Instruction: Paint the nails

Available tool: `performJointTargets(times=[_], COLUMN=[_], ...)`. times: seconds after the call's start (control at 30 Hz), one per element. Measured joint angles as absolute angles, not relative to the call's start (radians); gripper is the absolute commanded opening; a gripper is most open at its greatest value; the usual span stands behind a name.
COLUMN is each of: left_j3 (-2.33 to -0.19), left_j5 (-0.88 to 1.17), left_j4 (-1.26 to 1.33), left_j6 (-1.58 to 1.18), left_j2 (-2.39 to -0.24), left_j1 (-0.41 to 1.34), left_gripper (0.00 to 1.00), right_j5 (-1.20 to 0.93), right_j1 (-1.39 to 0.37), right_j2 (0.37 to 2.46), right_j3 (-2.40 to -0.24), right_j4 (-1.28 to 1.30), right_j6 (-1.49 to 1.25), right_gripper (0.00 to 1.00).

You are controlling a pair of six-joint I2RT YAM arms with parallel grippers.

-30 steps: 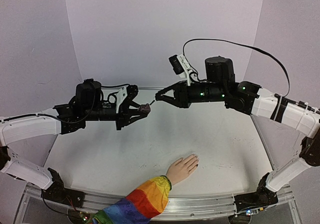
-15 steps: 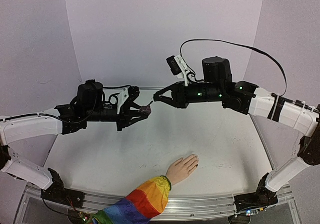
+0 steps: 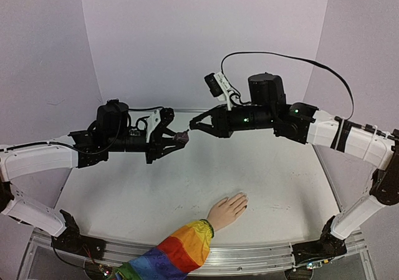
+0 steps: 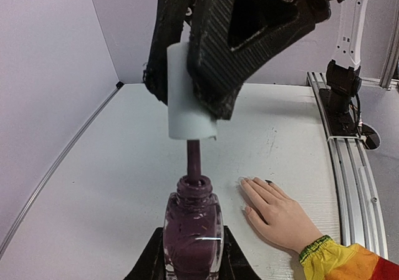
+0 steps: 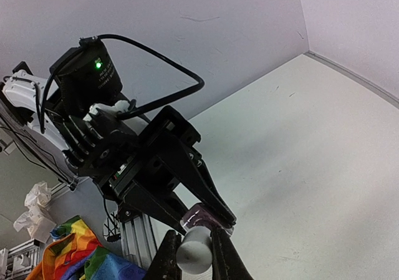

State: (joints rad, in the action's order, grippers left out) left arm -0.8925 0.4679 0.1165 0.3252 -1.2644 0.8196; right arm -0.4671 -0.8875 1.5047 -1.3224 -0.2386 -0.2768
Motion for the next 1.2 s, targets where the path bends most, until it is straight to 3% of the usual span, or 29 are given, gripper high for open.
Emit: performJointTargets(times=[0.93,1.1,1.2], left_j3=[-0.858,-0.834,-0.817], left_j5=[0.330,0.229,0.176], left_j4=[0.095,0.089,0.059], left_j6=[0.328,0.297,0.282], left_j2=[-1.254,-1.254,-1.253], left_j1=[0.826,0.821,0.814], left_gripper=[0.00,0.00,0.00], right_j5=[-0.433,-0.266,-0.106], right_j1=[-0.912,-0.956,-1.009], right_j2=[1.674,1.737,1.801], right_j3=[-1.452,-1.493,-1.546], right_j4=[-0.144,-0.154,-0.143], right_j6=[-0.339,-0.486,-0.585], right_gripper=[0.01,0.00,0.05])
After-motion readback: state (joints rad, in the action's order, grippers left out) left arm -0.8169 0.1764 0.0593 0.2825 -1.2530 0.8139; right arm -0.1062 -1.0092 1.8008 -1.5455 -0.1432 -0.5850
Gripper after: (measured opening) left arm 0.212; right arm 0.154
